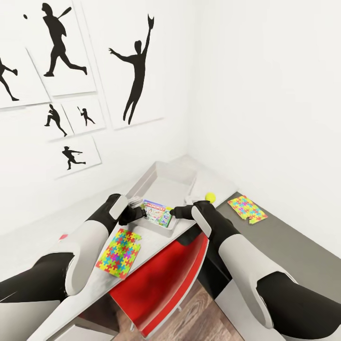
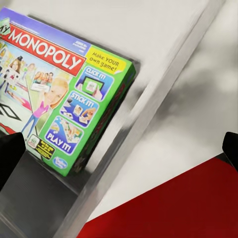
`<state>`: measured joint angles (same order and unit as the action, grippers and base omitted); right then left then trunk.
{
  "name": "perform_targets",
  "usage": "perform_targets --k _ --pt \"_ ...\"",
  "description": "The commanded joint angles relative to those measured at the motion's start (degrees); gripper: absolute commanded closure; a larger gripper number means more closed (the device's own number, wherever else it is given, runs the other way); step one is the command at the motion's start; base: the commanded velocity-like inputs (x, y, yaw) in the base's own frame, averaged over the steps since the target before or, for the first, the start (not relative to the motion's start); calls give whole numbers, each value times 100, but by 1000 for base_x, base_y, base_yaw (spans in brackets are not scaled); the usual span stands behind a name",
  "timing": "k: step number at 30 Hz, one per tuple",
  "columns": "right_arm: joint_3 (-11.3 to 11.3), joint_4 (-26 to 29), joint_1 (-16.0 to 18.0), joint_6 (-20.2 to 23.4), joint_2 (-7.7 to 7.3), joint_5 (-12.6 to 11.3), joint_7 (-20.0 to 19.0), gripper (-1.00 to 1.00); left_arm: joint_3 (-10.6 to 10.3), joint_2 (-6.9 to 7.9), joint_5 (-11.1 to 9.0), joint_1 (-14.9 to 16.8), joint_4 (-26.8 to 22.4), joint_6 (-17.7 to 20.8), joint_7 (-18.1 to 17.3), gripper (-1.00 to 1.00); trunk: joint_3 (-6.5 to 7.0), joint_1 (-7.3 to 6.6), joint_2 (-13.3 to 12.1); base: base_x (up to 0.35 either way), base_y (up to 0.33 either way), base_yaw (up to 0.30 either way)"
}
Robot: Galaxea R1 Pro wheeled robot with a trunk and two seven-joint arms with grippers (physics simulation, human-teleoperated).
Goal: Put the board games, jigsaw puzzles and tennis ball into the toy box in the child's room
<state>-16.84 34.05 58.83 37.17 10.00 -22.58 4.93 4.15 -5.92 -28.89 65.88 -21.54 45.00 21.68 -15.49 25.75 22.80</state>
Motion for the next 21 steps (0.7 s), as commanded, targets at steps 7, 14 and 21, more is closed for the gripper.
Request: perform_targets --k 7,14,21 --pt "-13 6 5 18 0 -55 50 -100 44 -6 -38 4 -8 19 47 -100 -11 3 11 0 0 0" --pt "-13 40 -1 18 0 -62 44 -100 25 31 -38 4 -15 58 -207 -100 -11 3 11 0 0 0" --pt "-7 284 -50 28 0 -62 46 -100 55 94 -38 4 -65 447 -638 -100 -11 3 11 0 0 0"
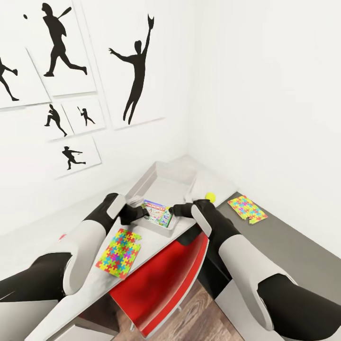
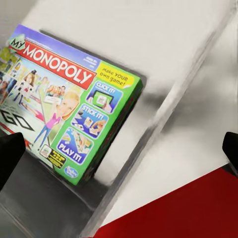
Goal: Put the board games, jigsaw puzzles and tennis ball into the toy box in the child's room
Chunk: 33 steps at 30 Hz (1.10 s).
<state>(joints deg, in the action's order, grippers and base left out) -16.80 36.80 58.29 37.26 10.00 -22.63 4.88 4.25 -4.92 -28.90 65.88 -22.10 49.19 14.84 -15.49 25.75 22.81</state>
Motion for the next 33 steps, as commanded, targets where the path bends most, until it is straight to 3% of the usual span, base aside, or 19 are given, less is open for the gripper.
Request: perform_targets --k 1,9,12,16,18,25,28,33 --pt "-10 55 -2 20 0 -57 51 -100 45 6 -36 2 -48 89 -3 -100 -11 4 11 0 0 0" --pt "-15 673 -41 130 0 -58 53 -100 57 255 -56 -54 -1282 956 -626 -100 -11 4 11 0 0 0" --pt "-8 1199 -42 390 0 -58 51 -100 64 408 -123 -69 -1381 1043 -732 -100 -11 4 11 0 0 0" --pt "5 1774 -127 687 0 -59 49 -100 65 597 -374 -74 -1408 1076 -1020 -100 -11 4 11 0 0 0" --pt "17 2122 -264 861 0 -62 49 -100 57 769 -486 -85 -1409 1081 -1265 -100 -11 4 11 0 0 0" --pt "45 2719 -458 1106 0 -96 45 -100 50 1104 -555 -240 -1411 1081 -1878 -100 -11 4 11 0 0 0" --pt "53 2936 -583 1161 0 -194 37 -100 48 1285 -565 -329 -1406 1081 -2251 -100 -11 4 11 0 0 0" --pt "84 3583 -1018 1274 0 -568 -48 -100 42 1791 -564 -614 -1396 1081 -3449 -100 -11 4 11 0 0 0"
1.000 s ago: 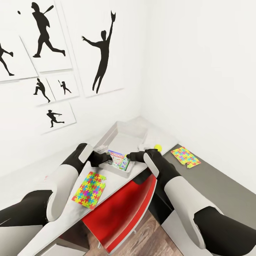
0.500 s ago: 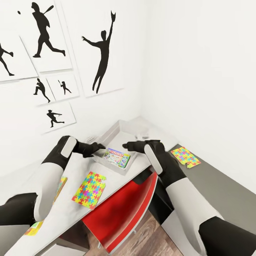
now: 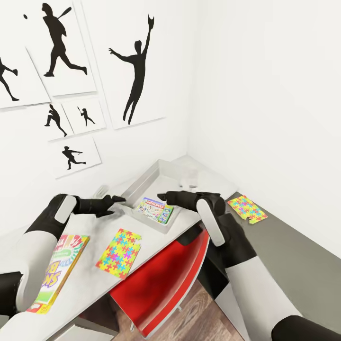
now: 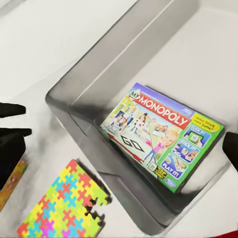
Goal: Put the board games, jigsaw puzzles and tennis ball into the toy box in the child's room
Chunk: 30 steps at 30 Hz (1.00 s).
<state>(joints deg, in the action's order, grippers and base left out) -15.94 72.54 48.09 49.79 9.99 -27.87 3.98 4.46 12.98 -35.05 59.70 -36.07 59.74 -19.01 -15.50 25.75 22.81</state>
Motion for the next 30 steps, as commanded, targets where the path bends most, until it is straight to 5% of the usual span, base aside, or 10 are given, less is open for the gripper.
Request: perform_targets --k 1,2,4,6,7,9,13,17,21,30 --pt "6 270 -179 37 -1 -195 -36 -100 19 172 57 -97 2 26 -555 -100 -11 4 11 0 0 0" --pt "9 412 -275 43 -86 -278 -89 -100 14 262 63 -150 2 26 -824 -100 -11 4 11 0 0 0" --pt "18 999 -686 35 -551 -674 -410 -100 -1 638 95 -404 3 26 -1994 -100 -11 4 11 0 0 0" --pt "34 1242 -917 16 -819 -899 -627 -100 -6 823 110 -571 0 26 -2590 -100 -11 4 11 0 0 0" --pt "73 1415 -1156 -17 -1077 -1124 -863 -100 -12 984 120 -751 -18 9 -3155 -100 -11 4 11 0 0 0" --pt "201 1566 -1497 -112 -1410 -1440 -1249 -100 -18 1152 132 -1034 -45 -35 -3894 -100 -11 4 11 0 0 0" --pt "648 1668 -2261 -548 -1831 -1878 -2141 -100 -22 1330 159 -1576 -68 -331 -4870 -100 -11 4 11 -1 0 0" --pt "1229 1693 -2996 -950 -2009 -1995 -3179 -100 -23 1432 172 -2001 -70 -643 -5347 -100 -11 4 11 -81 0 0" --pt "1779 1699 -3321 -1076 -2053 -1997 -3875 -100 -20 1454 176 -2221 -73 -750 -5529 -100 -10 4 11 -248 0 0" --pt "2011 1704 -3431 -1126 -2006 -1994 -4120 -100 -23 1424 182 -2300 -100 -786 -5549 -100 46 4 11 -318 0 0"
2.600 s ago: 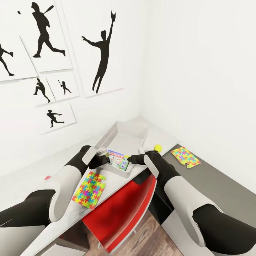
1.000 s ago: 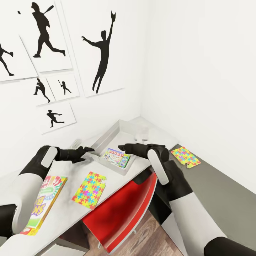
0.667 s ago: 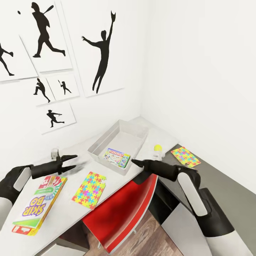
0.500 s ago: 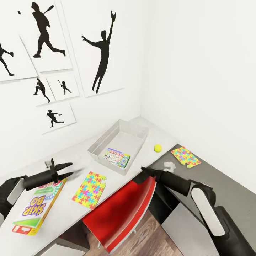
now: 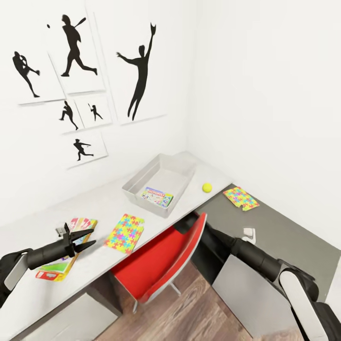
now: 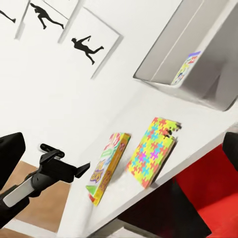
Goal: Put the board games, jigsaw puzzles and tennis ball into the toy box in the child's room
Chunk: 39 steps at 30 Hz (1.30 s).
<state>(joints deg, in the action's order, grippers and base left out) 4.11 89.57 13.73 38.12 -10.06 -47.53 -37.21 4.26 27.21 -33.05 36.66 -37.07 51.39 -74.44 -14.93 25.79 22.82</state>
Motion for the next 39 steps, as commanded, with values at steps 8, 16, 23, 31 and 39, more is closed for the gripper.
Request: perform_targets --k 8,16,23,31,39 --pt "42 -4 -2 9 14 -17 -2 -100 -7 -13 -17 -1 -2 47 -7 -100 30 0 10 -317 0 0" --pt "22 -83 -2 -12 24 -21 294 -100 4 -9 -17 -1 -2 -141 -38 -100 31 0 10 -87 0 0" --pt "8 -94 -2 -15 30 -25 478 -100 7 -5 -22 -1 -2 -176 -43 -100 36 0 10 -81 16 -33" --pt "21 -98 -2 -16 30 -21 495 -100 12 -5 -20 -1 -2 -182 -44 -100 69 0 10 -200 80 -215" --pt "4 -98 -2 -16 31 -14 496 -100 35 10 -17 -1 -2 -182 -44 -100 110 0 10 -44 13 -241"
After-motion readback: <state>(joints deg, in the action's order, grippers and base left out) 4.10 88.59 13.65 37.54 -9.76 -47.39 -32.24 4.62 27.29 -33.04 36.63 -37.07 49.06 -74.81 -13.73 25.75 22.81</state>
